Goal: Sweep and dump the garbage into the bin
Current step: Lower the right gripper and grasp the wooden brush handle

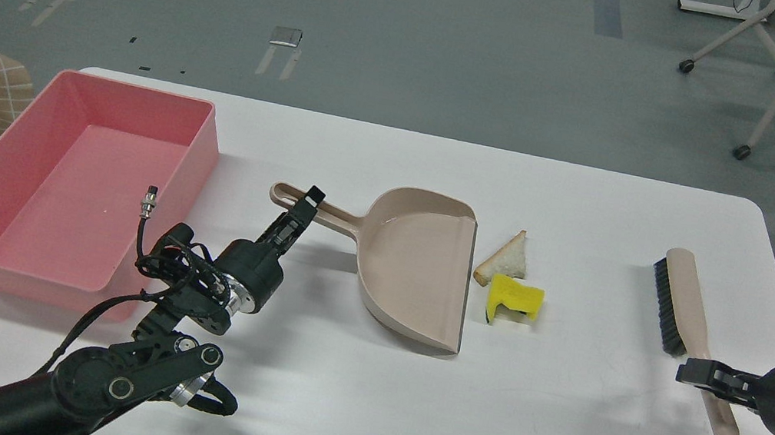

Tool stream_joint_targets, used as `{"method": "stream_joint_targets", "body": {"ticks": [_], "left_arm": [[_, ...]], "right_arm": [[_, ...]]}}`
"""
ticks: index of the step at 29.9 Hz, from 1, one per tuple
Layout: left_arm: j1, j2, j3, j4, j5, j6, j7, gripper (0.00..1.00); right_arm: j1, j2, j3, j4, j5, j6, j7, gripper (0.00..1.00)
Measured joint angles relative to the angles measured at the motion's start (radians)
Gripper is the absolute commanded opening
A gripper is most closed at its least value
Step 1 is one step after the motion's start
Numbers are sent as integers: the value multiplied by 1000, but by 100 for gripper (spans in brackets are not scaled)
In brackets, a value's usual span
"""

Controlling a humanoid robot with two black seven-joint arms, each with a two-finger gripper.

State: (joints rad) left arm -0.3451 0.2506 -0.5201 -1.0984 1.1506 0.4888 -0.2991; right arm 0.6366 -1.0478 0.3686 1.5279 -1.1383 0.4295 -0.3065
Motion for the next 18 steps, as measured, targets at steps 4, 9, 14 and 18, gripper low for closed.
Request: {"method": "stream_joint_targets", "body": {"ticks": [4, 9, 14, 18], "left_arm": [[0, 0, 0, 0, 1, 0, 0, 0], [0, 1, 0, 0, 1, 0, 1, 0], [0, 0, 0, 0, 1, 0, 1, 0], [0, -1, 0, -1, 1, 0, 1, 0]], "right_arm": [[0, 0, 0, 0, 0, 0, -1, 52], [0, 0, 1, 0, 0, 0, -2, 40], [1, 0, 1, 0, 2, 4, -3, 30], [1, 0, 2, 0, 2, 7, -3, 19]]}}
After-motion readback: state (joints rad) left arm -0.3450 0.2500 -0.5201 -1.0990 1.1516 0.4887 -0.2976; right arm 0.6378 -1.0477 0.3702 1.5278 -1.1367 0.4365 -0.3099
